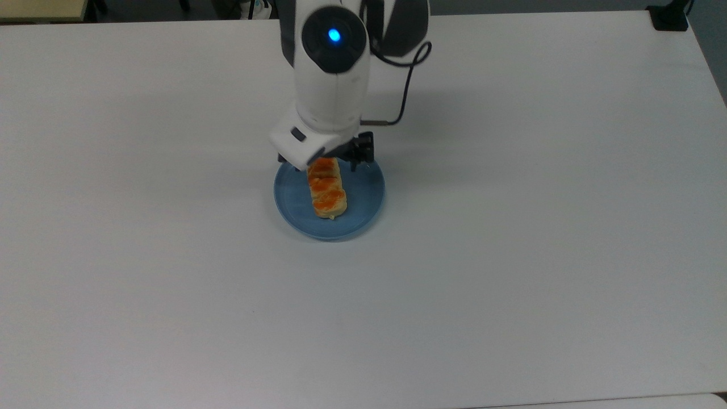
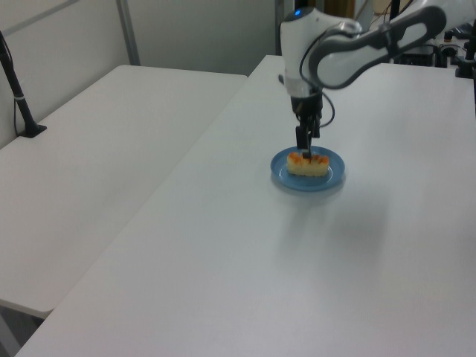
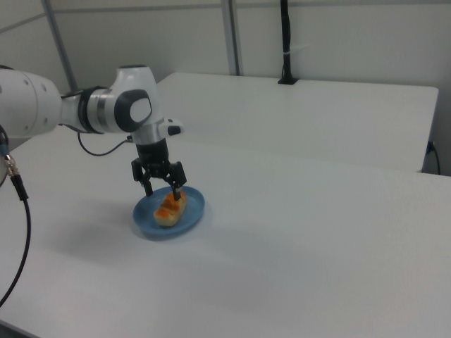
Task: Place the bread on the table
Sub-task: 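Close the gripper on the glazed bread roll and lift it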
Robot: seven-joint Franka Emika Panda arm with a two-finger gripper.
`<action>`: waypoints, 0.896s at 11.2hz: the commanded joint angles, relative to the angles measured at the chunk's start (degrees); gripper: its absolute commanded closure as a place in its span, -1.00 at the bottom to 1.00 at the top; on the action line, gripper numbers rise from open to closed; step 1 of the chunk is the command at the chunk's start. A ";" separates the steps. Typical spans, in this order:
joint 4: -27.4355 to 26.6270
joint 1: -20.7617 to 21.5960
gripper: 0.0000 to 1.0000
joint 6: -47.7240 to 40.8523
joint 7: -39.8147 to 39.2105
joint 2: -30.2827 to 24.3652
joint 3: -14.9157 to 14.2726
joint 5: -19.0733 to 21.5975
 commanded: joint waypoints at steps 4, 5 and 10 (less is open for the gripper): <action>-0.80 0.42 0.01 5.23 -0.76 3.24 -0.90 -1.93; -1.76 -0.02 0.06 4.61 -1.72 1.33 -0.90 -1.84; -15.70 -3.53 0.06 -3.56 -5.42 -16.85 -0.46 -0.88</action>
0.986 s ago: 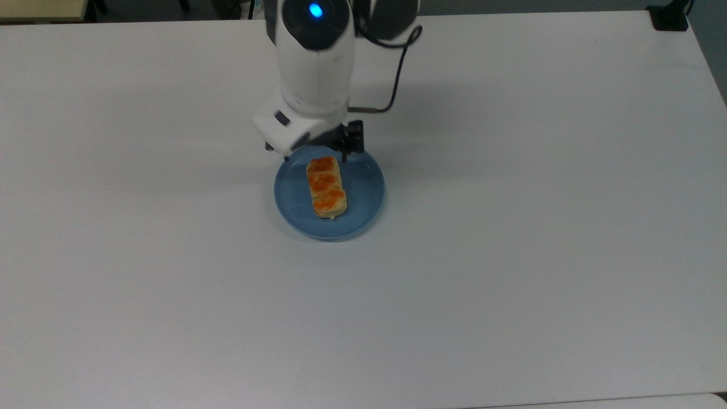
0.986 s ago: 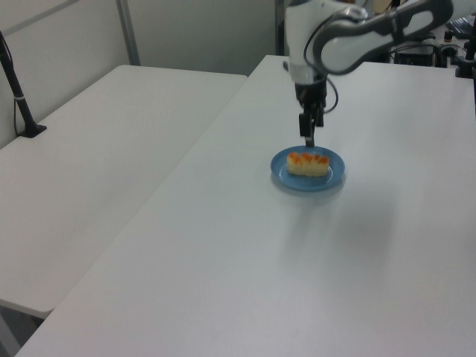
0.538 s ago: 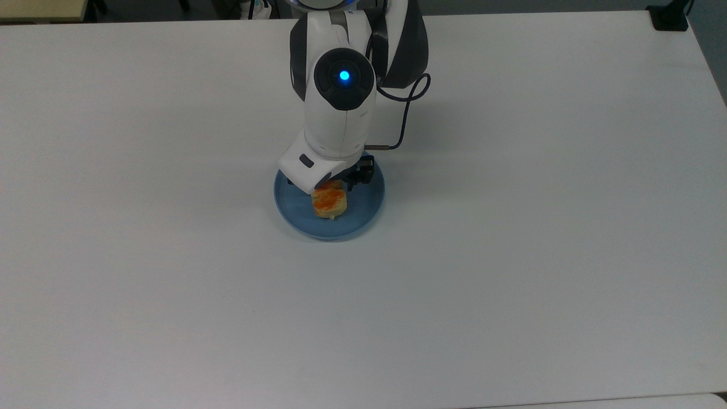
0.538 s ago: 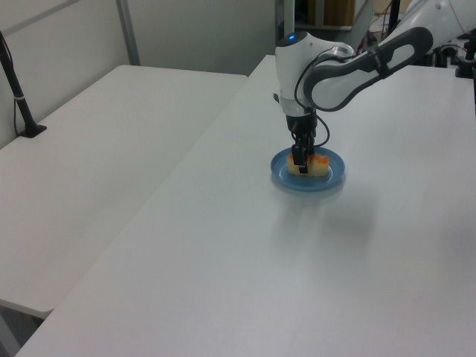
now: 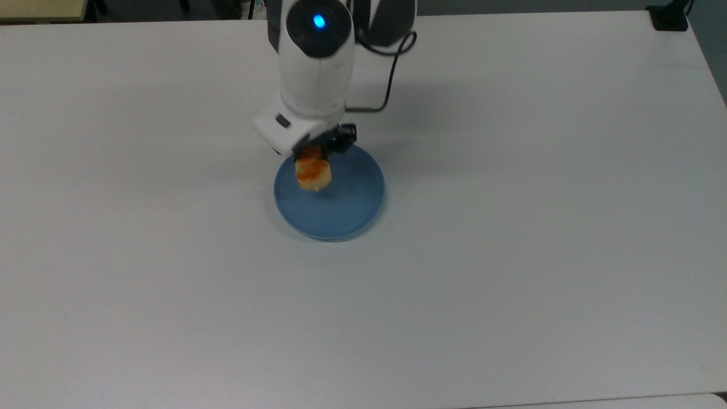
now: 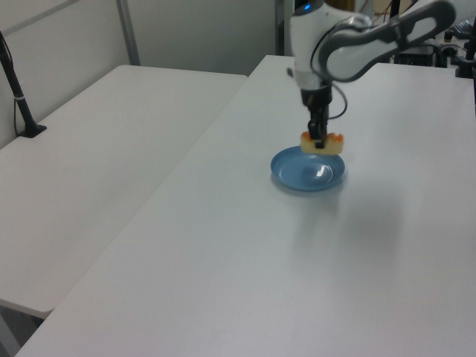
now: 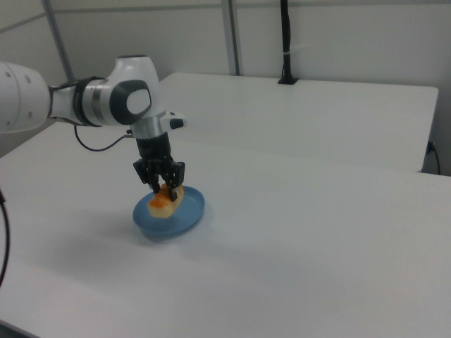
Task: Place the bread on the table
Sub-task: 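Carry the held bread roll away from the plate and lower it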
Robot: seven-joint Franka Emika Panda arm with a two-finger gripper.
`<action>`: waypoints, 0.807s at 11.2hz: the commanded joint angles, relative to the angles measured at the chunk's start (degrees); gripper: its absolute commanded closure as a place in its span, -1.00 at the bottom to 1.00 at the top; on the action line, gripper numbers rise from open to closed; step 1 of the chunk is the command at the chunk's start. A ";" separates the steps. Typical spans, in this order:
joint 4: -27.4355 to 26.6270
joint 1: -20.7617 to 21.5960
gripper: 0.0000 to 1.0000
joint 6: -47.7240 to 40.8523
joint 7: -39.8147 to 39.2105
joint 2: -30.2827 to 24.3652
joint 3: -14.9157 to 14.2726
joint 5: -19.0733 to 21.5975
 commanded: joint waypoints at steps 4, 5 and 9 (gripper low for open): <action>-22.77 -4.62 0.06 -2.31 -5.11 -19.07 0.01 0.45; -22.87 -6.64 0.06 -2.14 -7.47 -18.90 -0.42 0.19; -22.78 -9.47 0.06 3.38 -10.31 -11.10 -0.78 -4.98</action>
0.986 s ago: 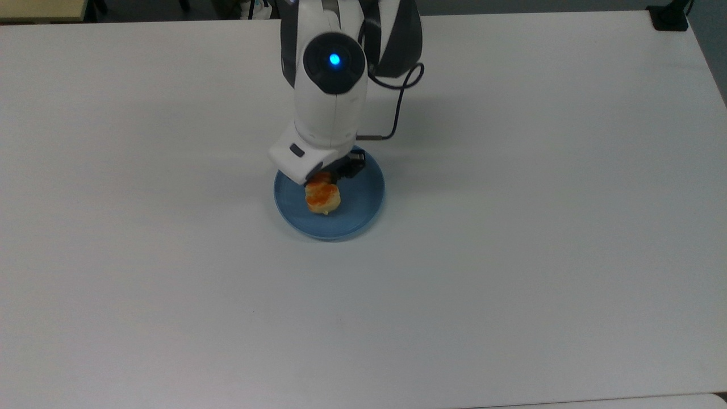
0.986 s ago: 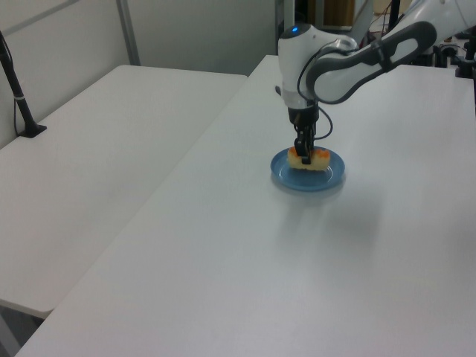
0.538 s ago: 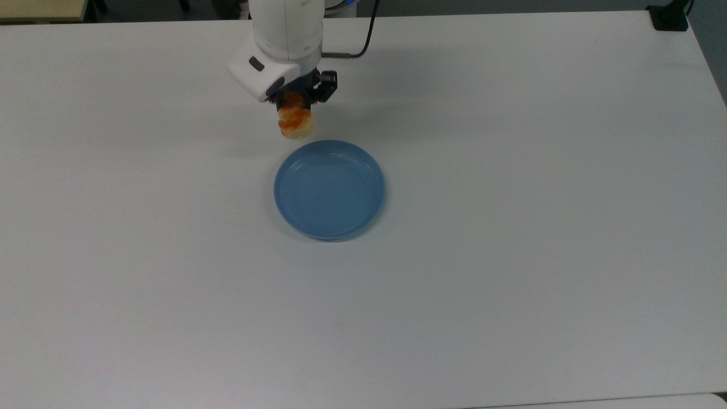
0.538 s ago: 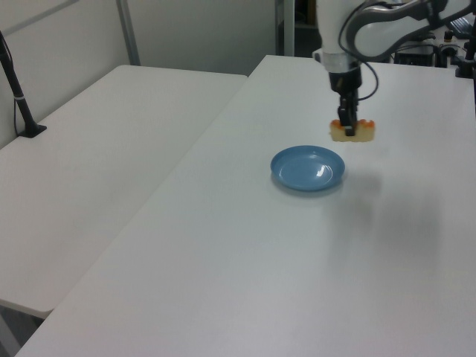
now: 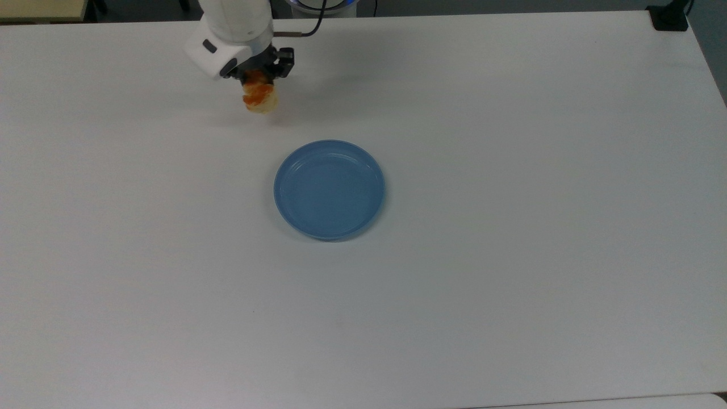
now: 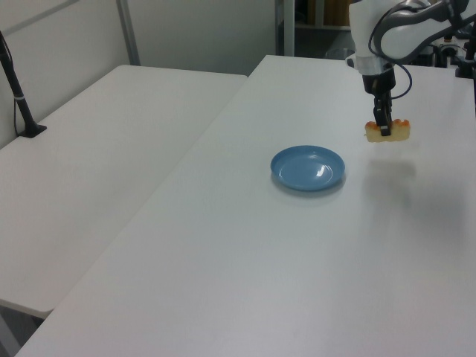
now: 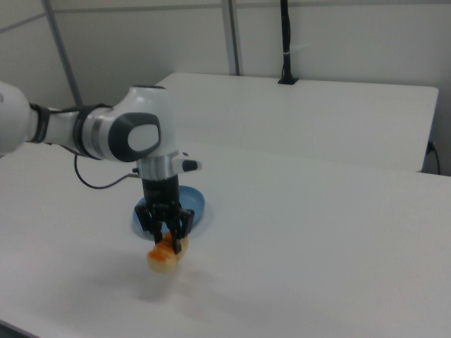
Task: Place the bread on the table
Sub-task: 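Carry the held bread roll away from the plate and lower it, then open the gripper to release the bread roll onto the table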
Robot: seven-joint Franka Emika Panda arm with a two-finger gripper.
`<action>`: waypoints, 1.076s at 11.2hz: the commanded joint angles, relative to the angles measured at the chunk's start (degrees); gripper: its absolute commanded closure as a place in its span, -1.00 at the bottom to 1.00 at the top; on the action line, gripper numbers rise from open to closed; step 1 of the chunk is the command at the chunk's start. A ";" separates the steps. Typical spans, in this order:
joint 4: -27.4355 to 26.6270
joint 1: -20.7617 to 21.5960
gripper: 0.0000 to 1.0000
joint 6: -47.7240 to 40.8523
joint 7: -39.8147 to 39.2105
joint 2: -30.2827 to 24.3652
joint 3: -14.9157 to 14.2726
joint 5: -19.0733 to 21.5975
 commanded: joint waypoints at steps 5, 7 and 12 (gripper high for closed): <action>-0.86 -0.15 -0.81 5.19 -3.77 6.92 -2.23 -6.08; -0.42 -0.06 -1.00 4.58 -3.78 5.43 -2.59 -5.82; 22.57 4.50 -1.00 -9.63 7.70 2.87 -0.49 3.84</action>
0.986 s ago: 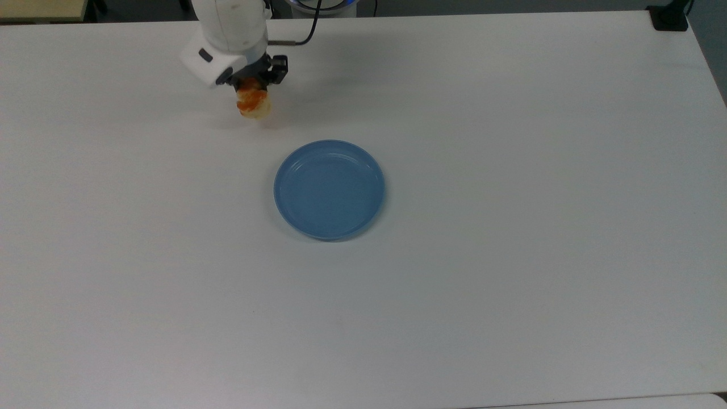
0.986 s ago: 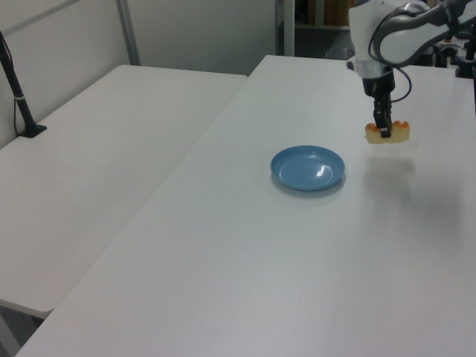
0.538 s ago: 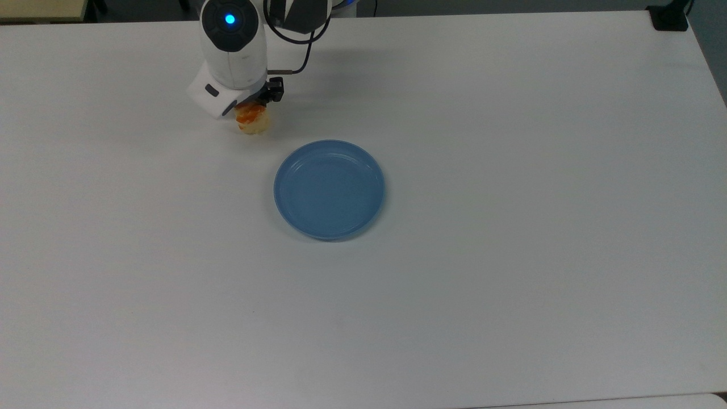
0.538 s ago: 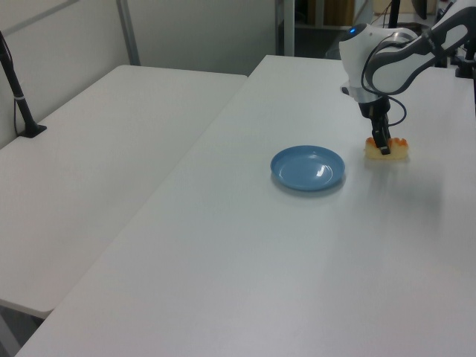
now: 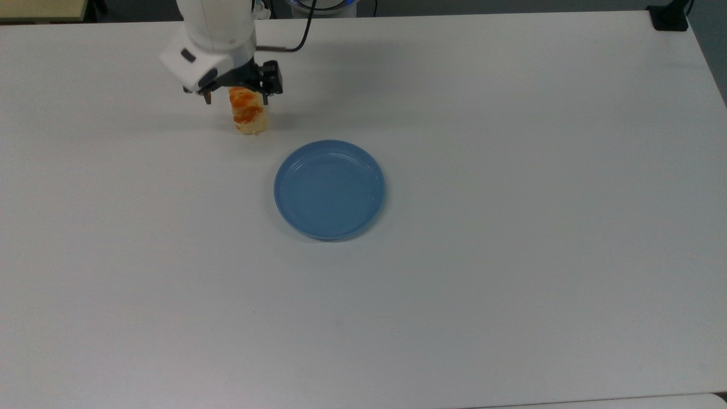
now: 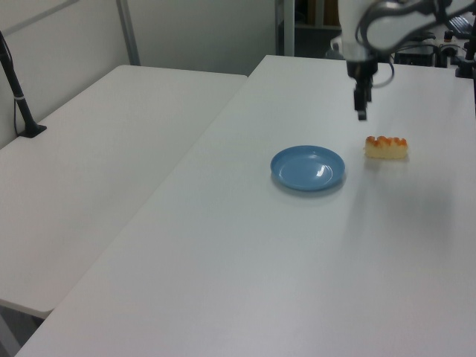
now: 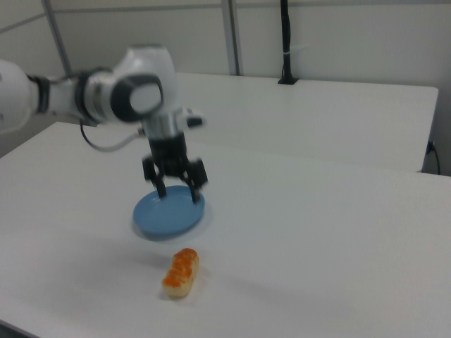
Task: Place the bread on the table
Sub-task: 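Open the gripper to release the bread roll onto the table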
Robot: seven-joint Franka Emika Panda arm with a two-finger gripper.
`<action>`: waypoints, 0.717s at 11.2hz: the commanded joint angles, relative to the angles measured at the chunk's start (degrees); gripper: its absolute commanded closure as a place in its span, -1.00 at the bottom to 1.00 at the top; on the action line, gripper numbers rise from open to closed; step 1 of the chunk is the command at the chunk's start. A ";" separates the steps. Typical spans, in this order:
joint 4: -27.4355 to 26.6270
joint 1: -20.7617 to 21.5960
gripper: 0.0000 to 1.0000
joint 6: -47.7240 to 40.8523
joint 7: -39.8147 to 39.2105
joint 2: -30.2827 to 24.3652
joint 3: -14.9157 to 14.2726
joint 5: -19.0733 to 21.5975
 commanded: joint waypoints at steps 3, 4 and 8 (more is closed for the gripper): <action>13.81 3.94 -1.00 -10.08 21.31 -0.32 5.63 2.53; 13.90 4.46 -1.00 -9.91 20.98 -0.23 5.99 2.53; 13.81 5.78 -1.00 -9.99 18.78 -0.41 5.99 3.32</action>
